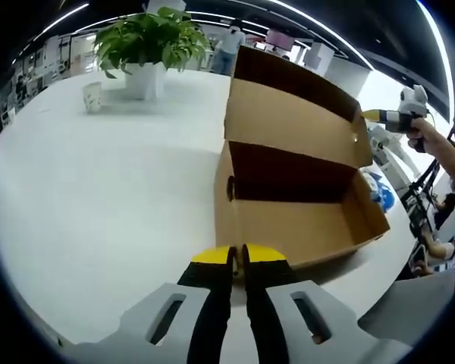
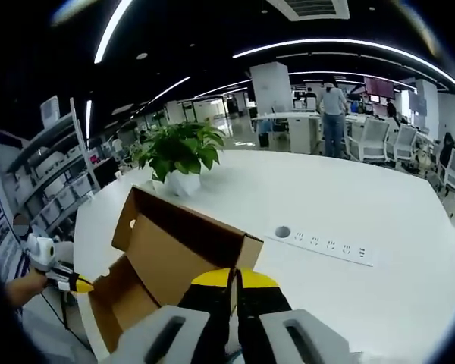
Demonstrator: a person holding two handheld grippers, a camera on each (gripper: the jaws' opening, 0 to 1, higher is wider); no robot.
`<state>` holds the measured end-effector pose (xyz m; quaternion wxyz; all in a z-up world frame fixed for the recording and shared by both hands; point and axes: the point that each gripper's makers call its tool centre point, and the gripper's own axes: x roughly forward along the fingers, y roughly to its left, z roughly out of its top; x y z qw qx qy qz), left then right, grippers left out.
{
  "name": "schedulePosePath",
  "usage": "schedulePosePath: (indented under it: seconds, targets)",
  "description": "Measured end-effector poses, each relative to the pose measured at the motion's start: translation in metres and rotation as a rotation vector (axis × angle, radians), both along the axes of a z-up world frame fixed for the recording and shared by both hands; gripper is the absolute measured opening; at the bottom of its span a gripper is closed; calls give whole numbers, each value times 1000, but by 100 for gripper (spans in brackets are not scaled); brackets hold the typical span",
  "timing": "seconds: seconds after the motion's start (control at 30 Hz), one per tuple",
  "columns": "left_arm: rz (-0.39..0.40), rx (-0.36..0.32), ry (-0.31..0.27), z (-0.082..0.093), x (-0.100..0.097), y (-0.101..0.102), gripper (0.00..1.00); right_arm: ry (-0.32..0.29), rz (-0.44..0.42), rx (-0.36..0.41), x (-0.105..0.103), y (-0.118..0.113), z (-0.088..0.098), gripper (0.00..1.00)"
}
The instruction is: Operate the shoe box by opening the lid, removing the specified soft item, and placing it in the target area until the item is outside and the box remains undamaged.
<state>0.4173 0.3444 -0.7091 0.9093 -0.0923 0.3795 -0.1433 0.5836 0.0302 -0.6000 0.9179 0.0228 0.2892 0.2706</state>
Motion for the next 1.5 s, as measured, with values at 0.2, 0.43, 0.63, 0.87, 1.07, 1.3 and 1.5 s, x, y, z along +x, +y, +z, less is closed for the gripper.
schedulePosePath:
  seconds: [0.2,0.43,0.63,0.87,1.07,1.3,1.5]
  targets:
    - [-5,1,1,0,0,0,4,-13,11,8,-9,1,6,0]
    - [-9,-2,0,0,1,0,4,-25,17,15,-15,2,10,0]
    - [-9,-5,-2,0,0,0,4,-31,23,28,-23,3,13,0]
    - [-16,0,-2,0,0,0,4,-36,22,49,-31,5,17,0]
    - [-14,-6,-3,0,0,0,4,-39,24,57,-35,6,18,0]
    - [-16,-7,-5,0,0,0,4,-41,24,66,-39,6,19,0]
    - [-23,-3,-3,0,0,0,4,-42,25,77,-46,6,20,0]
